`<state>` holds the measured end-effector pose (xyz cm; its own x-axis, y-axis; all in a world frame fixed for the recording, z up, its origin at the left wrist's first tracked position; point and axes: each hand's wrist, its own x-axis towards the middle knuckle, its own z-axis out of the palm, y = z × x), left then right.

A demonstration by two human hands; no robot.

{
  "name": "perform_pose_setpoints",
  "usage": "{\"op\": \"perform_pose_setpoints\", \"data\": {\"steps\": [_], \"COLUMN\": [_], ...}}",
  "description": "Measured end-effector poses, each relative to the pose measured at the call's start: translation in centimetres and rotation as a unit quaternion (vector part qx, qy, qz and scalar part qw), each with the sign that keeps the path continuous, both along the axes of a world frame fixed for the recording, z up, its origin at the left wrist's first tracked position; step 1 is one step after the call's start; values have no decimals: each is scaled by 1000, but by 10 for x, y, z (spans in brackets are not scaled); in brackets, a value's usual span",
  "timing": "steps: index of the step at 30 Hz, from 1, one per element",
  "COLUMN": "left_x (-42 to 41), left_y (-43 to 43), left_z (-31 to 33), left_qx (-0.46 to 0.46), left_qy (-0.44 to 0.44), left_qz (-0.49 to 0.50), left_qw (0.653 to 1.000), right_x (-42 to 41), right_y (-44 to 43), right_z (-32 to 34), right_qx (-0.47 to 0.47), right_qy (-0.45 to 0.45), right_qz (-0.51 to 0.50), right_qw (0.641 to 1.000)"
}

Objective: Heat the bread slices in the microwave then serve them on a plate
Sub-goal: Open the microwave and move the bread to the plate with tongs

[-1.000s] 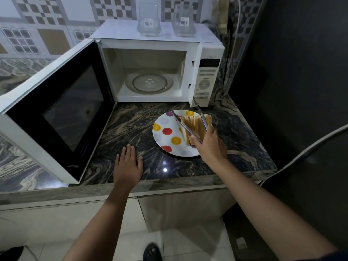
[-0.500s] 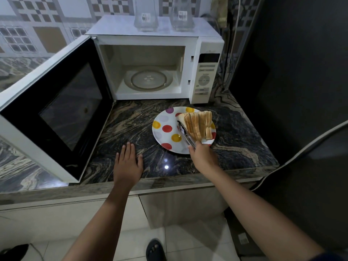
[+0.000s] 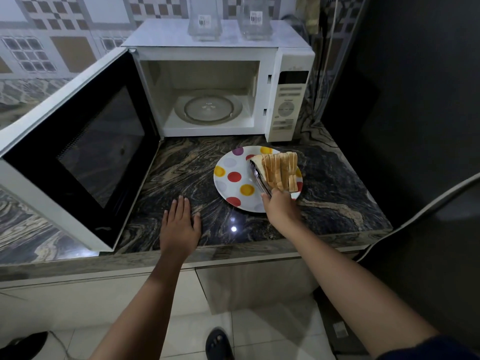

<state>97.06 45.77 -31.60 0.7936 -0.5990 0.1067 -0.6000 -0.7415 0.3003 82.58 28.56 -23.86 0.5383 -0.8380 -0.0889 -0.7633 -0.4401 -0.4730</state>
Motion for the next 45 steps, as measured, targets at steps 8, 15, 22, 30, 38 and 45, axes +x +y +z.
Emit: {"op": "perform_pose_setpoints", "data": {"steps": [8,15,22,30,38,45], "left_x": [1,1,1,2,16,2], "left_y": [0,1,0,1,-22,-56], "left_z": [0,-1,0,1,35,124], "left_qx": [1,0,-7,-7,-102,-479], "left_qy": [3,1,4,8,217,580], "left_qz": [-1,-1,-3,-7,43,14], "left_qw": [1000,1000,1000,1000,970,659], "right_x": [10,20,29,23,14,8], "right_y": [-4,-5,-7,-2,-17,-16], "right_z": [-1,0,-4,0,38,76], "right_qx": [13,16,25,20,66,138], "right_qy": [30,23,18,14,-85,-172], "right_qz": [1,-32,-58,-25,111,233], "right_qw": [999,999,998,999,988,947]}}
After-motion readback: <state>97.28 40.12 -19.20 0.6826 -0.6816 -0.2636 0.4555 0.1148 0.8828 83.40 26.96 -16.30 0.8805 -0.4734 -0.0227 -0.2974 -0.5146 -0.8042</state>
